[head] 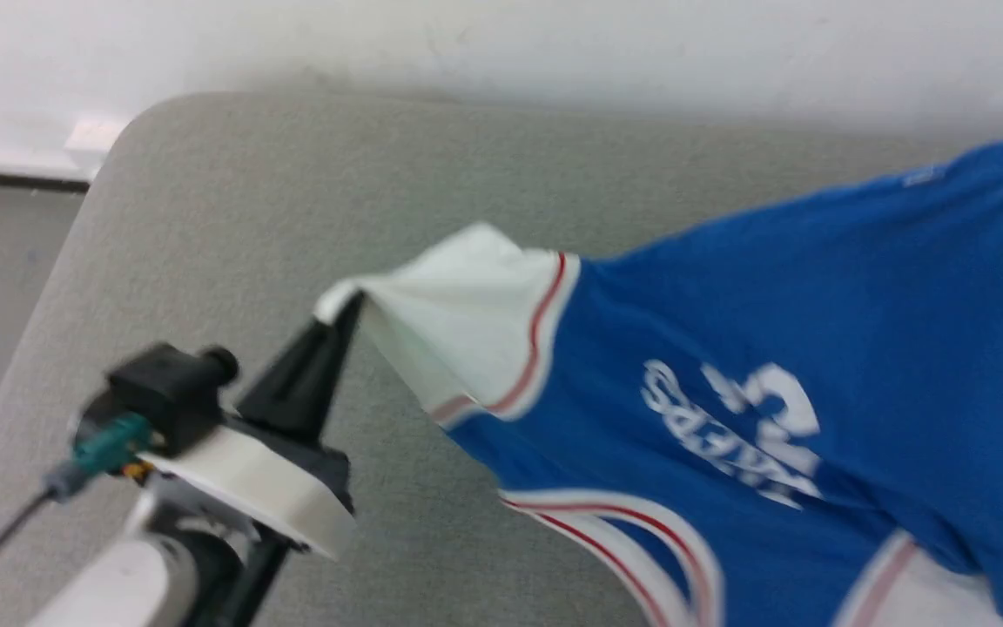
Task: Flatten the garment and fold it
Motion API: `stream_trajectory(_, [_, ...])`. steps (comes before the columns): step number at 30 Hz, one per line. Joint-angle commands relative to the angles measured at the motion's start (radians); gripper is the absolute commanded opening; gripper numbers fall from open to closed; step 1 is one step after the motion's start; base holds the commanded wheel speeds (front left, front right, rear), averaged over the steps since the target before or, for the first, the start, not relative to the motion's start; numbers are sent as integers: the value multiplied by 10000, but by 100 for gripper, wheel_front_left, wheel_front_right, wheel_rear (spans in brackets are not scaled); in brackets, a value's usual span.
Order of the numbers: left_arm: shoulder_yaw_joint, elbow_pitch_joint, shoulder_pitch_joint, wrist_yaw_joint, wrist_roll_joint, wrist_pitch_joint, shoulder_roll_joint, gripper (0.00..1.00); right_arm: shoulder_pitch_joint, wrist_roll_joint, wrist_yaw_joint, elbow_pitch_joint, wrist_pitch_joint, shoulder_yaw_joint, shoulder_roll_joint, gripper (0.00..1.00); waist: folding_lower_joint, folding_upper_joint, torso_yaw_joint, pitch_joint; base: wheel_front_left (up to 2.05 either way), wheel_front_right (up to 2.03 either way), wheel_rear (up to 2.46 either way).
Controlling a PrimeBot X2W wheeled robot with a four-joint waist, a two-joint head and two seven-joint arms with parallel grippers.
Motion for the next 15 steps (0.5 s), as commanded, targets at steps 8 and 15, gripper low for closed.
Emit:
stream_trajectory(8, [1558,-724,-1528,-46,205,-567,769,0,-296,26,-19,-1978,-574,-986,74,0,-1,0,-1456,-1243,0,0,0])
stream_trajectory(15, [2846,-1209,-3213,-140,131,-921,1127,0,-815,182,-19,-3489,-282,-1785,350,0,-1,0,-2050,-1285,0,0,0])
